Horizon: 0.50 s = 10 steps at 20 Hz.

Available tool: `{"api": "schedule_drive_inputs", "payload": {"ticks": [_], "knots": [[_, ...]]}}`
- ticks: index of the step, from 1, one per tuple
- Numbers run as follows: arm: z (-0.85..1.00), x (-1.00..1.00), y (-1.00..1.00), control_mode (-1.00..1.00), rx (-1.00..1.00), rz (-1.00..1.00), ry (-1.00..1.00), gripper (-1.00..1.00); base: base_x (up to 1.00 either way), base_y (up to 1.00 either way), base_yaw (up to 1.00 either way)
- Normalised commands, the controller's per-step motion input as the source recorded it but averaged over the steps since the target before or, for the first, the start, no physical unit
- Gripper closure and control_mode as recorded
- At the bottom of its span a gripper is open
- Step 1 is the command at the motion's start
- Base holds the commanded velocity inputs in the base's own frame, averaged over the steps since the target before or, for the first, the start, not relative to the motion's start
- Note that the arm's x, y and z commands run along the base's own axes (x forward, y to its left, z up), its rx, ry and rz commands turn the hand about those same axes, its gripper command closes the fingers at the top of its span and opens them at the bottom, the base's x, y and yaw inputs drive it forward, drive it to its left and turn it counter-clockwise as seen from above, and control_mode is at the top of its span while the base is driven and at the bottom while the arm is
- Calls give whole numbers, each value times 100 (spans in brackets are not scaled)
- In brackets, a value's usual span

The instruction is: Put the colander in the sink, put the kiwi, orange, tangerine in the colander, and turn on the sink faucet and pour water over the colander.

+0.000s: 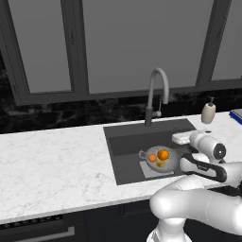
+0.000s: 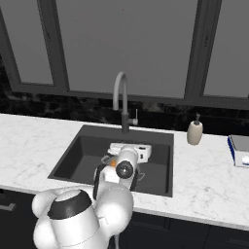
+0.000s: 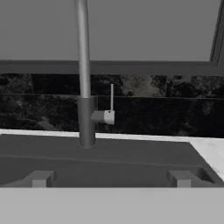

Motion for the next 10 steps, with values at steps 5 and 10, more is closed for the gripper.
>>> {"api": "schedule_drive_inputs", "payload": {"ticks": [5,10], "knots": [[90,-2,0,-100,6,6,2,-100,0,0,0],[92,-4,0,-100,1,6,0,-100,0,0,0]]}}
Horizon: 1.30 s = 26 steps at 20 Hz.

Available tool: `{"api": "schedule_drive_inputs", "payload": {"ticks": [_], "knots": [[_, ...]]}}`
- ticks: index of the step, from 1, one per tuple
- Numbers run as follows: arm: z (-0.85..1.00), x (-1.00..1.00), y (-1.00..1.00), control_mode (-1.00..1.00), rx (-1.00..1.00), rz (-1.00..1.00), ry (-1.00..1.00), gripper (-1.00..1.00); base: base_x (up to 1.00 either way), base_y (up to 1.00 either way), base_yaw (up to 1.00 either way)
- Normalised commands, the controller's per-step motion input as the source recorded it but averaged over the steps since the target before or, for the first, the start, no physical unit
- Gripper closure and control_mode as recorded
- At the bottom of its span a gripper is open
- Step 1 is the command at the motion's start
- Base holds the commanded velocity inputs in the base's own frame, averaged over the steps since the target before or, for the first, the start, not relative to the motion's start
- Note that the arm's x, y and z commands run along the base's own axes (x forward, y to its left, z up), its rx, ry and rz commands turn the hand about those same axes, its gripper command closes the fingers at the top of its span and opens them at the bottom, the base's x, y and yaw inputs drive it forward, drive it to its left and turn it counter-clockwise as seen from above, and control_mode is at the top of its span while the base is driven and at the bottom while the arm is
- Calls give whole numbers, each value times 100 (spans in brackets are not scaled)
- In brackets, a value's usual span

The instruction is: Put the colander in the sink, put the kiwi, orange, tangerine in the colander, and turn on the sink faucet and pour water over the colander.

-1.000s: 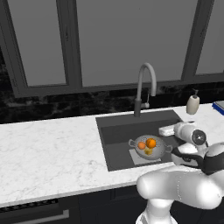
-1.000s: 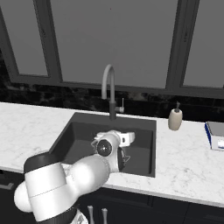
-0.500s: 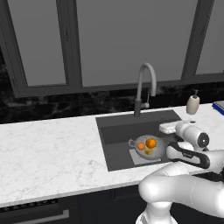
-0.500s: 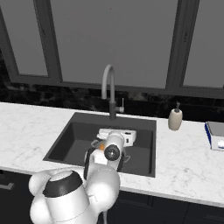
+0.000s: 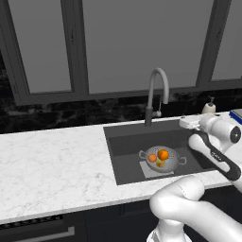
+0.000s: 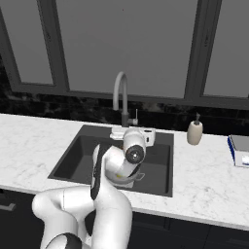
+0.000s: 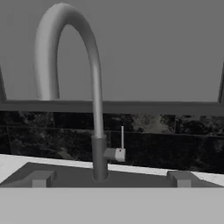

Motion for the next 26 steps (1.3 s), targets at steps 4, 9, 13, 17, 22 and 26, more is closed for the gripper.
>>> {"api": "schedule_drive_inputs", "payload": {"ticks": [4,9,13,17,22,26], "knots": [[-6,8,0,-100,-1,2,6,-100,0,0,0],[-21,22,-2,-100,-4,0,1,-100,0,0,0],[-31,26,0,-100,0,0,-2,-100,0,0,0],[-22,55,0,-100,0,7,0,-100,0,0,0],[-1,66,-31,-100,1,21,8,-100,0,0,0],[-5,39,-16,-100,0,29,13,-100,0,0,0]]}}
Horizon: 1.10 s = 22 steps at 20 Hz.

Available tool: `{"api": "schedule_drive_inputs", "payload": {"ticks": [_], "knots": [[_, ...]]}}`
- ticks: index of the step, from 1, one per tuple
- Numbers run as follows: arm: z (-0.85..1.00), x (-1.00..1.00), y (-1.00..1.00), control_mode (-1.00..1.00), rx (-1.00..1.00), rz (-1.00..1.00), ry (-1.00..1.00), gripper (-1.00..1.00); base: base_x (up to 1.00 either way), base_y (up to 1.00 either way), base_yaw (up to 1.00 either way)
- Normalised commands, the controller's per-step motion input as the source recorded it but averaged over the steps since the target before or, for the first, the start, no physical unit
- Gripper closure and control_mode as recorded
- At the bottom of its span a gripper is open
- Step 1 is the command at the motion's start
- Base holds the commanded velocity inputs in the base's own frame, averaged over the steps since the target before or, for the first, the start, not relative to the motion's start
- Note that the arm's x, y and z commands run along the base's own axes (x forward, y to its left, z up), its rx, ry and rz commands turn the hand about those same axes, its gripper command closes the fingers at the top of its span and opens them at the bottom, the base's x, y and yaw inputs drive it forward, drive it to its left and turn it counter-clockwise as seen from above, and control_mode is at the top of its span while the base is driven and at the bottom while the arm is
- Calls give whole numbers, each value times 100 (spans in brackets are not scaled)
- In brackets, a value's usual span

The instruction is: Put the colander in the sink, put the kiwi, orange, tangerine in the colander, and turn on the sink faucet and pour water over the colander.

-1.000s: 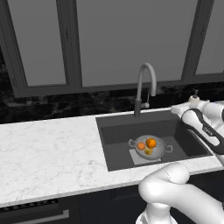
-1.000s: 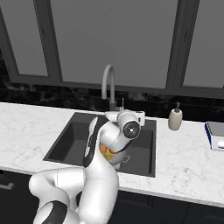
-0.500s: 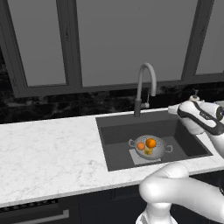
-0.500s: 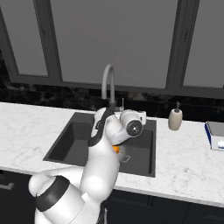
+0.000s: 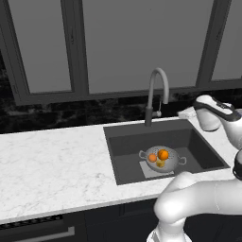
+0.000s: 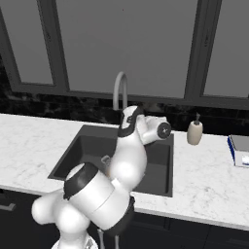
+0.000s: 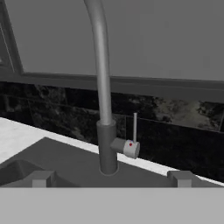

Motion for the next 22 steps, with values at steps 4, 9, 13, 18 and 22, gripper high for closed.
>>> {"api": "schedule_drive_inputs", "payload": {"ticks": [4,9,13,18,22], "knots": [[-15,20,-22,-100,1,34,9,-100,0,0,0],[-15,4,-5,-100,12,23,-3,-100,0,0,0],[-7,18,0,-100,17,10,-12,-100,0,0,0],[-10,36,5,-100,8,11,-9,-100,0,0,0],[-10,58,19,-100,-5,13,1,-100,0,0,0]]}}
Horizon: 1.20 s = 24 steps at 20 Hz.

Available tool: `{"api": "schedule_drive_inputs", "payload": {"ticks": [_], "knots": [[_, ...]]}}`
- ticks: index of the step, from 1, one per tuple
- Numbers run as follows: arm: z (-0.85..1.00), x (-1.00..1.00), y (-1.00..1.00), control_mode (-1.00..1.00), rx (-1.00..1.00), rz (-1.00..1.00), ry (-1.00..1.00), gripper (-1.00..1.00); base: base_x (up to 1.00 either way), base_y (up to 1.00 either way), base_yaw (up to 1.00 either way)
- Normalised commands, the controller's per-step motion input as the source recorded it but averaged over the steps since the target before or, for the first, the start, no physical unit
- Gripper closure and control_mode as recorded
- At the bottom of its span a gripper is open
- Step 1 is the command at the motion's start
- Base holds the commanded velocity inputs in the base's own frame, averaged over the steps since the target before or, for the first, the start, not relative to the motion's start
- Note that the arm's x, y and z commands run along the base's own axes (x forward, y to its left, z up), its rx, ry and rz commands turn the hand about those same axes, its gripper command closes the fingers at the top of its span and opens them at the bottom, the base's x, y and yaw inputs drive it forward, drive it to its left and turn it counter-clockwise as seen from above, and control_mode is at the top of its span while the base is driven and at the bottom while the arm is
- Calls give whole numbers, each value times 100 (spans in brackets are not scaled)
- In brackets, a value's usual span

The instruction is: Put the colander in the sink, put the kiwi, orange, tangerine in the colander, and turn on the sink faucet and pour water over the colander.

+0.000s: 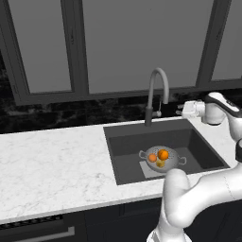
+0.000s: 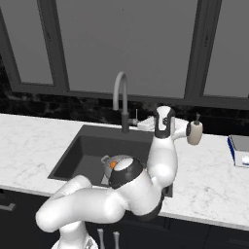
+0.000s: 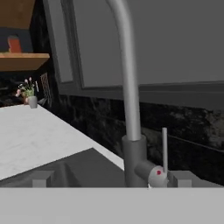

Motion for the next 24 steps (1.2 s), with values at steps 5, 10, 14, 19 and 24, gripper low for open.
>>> {"api": "schedule_drive_inputs", "payload": {"ticks": [5,10,14,19,24], "knots": [[-16,36,15,-100,-7,11,1,-100,0,0,0],[-26,35,1,-100,0,5,0,-100,0,0,0],[-24,43,0,-100,0,7,0,-100,0,0,0],[-12,30,17,-100,1,11,3,-100,0,0,0],[0,6,58,-100,0,15,5,-100,0,0,0]]}}
